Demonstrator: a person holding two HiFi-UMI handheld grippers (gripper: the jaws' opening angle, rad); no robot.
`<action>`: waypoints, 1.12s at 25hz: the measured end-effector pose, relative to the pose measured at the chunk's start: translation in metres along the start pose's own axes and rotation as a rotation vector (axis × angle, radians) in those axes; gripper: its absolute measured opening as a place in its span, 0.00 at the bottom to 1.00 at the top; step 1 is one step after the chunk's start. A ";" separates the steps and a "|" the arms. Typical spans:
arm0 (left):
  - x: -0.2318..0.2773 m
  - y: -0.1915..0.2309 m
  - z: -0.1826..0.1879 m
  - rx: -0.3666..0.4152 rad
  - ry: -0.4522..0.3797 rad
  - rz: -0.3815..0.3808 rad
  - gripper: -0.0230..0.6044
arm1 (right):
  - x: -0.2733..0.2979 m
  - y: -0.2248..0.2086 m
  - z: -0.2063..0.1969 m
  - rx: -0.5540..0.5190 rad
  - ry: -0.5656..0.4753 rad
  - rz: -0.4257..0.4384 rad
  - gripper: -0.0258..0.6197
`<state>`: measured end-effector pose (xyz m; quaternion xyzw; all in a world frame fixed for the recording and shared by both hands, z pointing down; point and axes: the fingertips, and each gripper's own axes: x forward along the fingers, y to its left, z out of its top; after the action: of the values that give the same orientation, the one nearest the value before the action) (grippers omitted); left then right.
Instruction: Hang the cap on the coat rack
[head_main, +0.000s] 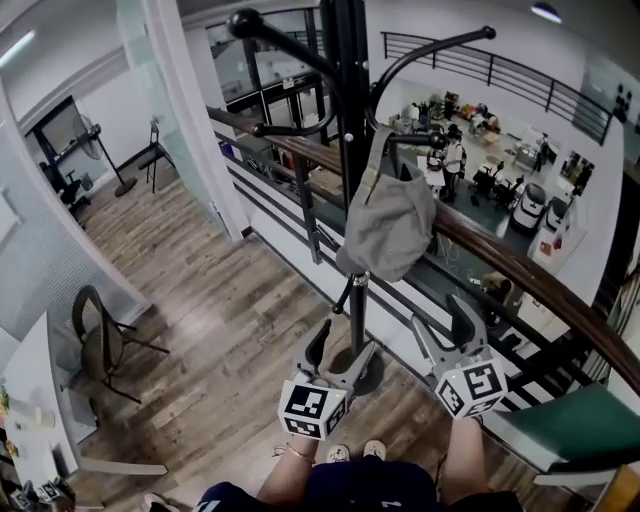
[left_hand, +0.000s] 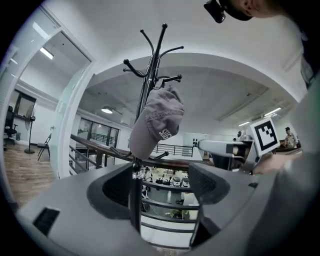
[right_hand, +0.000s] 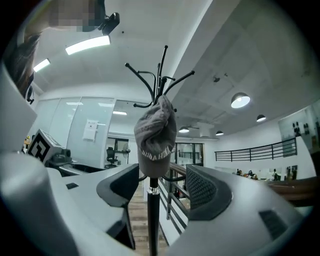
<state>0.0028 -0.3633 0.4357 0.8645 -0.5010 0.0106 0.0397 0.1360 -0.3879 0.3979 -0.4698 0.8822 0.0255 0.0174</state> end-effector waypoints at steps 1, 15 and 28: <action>-0.001 -0.002 -0.005 0.005 0.008 -0.006 0.57 | -0.003 0.001 -0.009 0.002 0.015 -0.006 0.48; -0.017 -0.020 -0.080 0.008 0.106 -0.030 0.57 | -0.056 0.004 -0.113 0.116 0.186 -0.141 0.47; -0.022 -0.014 -0.083 0.000 0.098 -0.023 0.32 | -0.055 0.007 -0.108 0.071 0.173 -0.139 0.19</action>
<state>0.0059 -0.3311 0.5162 0.8687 -0.4883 0.0524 0.0643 0.1605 -0.3452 0.5093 -0.5294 0.8461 -0.0476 -0.0402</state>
